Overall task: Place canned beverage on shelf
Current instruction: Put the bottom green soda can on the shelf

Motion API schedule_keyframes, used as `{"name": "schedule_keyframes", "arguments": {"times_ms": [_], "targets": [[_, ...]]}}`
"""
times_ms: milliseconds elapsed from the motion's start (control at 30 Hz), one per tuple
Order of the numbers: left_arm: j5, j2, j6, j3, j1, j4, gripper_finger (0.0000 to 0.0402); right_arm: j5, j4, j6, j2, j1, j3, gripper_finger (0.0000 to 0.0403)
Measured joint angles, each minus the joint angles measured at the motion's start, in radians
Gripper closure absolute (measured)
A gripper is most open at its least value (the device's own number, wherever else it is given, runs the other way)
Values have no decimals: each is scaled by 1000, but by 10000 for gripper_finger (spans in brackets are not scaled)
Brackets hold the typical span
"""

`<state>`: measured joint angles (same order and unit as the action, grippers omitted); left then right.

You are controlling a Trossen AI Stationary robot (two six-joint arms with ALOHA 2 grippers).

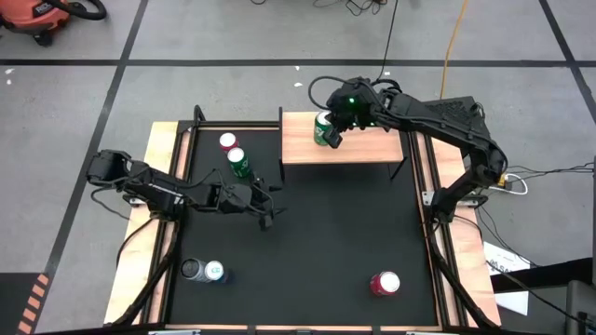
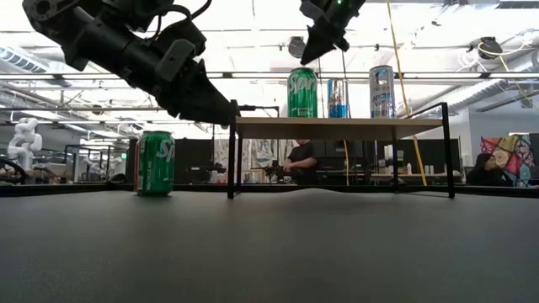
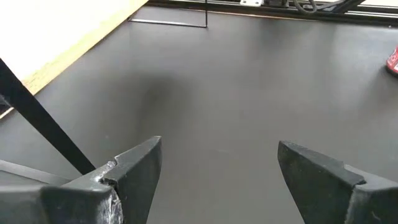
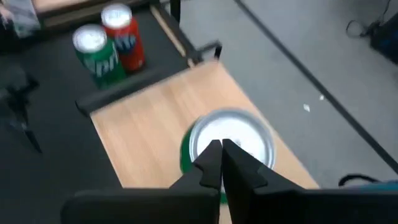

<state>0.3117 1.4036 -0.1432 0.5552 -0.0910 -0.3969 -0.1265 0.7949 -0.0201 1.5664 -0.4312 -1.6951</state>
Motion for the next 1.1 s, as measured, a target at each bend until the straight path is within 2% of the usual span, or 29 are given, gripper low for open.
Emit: {"name": "schedule_keyframes", "arguments": {"times_ms": [167, 667, 1100], "targets": [[6, 0, -6, 0, 0, 1, 87, 27, 7, 3, 19, 0, 0, 403], [7, 0, -33, 0, 0, 6, 87, 22, -4, 49, 52, -33, -2, 403], [12, 0, -34, 0, 0, 18, 87, 24, 3, 192, 52, -88, 0, 403]]}}
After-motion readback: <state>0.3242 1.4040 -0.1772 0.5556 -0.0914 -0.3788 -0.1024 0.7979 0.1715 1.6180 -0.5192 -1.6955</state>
